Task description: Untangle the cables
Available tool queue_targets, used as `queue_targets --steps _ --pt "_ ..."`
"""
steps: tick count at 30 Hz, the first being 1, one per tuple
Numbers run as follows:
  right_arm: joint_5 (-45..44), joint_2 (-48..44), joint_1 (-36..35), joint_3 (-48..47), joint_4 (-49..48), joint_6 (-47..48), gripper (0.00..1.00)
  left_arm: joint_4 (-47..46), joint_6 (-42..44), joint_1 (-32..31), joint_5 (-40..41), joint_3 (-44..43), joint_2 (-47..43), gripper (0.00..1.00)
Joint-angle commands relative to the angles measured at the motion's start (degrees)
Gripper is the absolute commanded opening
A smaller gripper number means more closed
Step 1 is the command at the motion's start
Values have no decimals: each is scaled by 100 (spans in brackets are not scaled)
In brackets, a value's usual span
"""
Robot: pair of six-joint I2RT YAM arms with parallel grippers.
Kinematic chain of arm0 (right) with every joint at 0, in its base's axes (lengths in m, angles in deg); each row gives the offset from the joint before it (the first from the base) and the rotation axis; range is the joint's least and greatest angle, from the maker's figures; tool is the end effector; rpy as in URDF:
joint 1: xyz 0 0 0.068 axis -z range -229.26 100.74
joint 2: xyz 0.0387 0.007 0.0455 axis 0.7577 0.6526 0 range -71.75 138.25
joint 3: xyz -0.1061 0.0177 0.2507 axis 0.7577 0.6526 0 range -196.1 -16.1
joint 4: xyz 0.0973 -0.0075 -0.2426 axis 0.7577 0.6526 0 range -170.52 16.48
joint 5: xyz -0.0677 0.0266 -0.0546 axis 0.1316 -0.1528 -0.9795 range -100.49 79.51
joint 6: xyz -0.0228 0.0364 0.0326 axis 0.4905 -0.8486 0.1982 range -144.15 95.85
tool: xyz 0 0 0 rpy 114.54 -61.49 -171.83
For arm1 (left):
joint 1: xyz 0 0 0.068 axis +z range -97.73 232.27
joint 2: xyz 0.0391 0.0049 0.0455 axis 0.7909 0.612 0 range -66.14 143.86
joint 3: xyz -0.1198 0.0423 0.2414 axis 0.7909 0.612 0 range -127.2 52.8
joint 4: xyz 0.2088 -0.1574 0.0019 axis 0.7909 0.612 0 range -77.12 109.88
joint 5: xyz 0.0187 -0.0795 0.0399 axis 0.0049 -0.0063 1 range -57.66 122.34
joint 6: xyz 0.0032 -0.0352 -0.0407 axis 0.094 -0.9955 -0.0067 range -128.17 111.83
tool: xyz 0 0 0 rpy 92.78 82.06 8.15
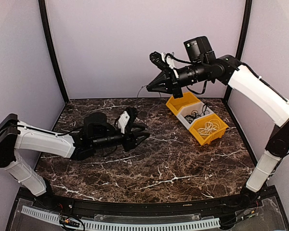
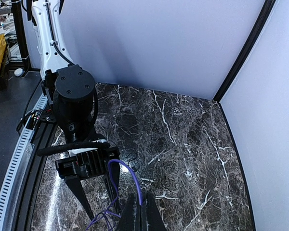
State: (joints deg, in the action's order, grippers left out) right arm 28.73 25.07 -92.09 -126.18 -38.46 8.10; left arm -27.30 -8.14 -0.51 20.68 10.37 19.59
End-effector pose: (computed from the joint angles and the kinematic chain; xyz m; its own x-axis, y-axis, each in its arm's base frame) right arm 0.2525 0.2647 0.4413 0.1991 -0.3791 -0.9037 -0.9776 -0.0128 -0.2100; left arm 0.1931 -0.2660 0.2465 -0.0323 0.0435 -0.9985 0.9019 0.4318 -0.0104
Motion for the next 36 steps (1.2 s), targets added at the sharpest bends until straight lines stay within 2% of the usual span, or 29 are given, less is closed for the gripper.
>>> queue_targets --steps 1,7,13,18,27,32,36 --pt "35 34 -58 -198 -49 -69 0 -342 145 -22 -239 -284 221 35" --pt "30 3 -59 -170 -24 -61 0 -539 150 -28 -129 -253 419 28" --pt "97 37 -59 -264 -23 -111 0 -609 71 -26 -282 -267 685 30" --pt "83 46 -59 -333 -18 -129 0 -758 -67 -20 -508 -318 959 37" --pt "51 21 -58 -313 -14 -131 0 -908 -222 -25 -509 -353 1307 35" --pt "50 19 -57 -344 -12 -158 0 -905 -197 -22 -414 -415 1481 24" --pt "-41 2 -59 -434 31 -124 0 -975 -205 -21 -43 -305 1577 7"
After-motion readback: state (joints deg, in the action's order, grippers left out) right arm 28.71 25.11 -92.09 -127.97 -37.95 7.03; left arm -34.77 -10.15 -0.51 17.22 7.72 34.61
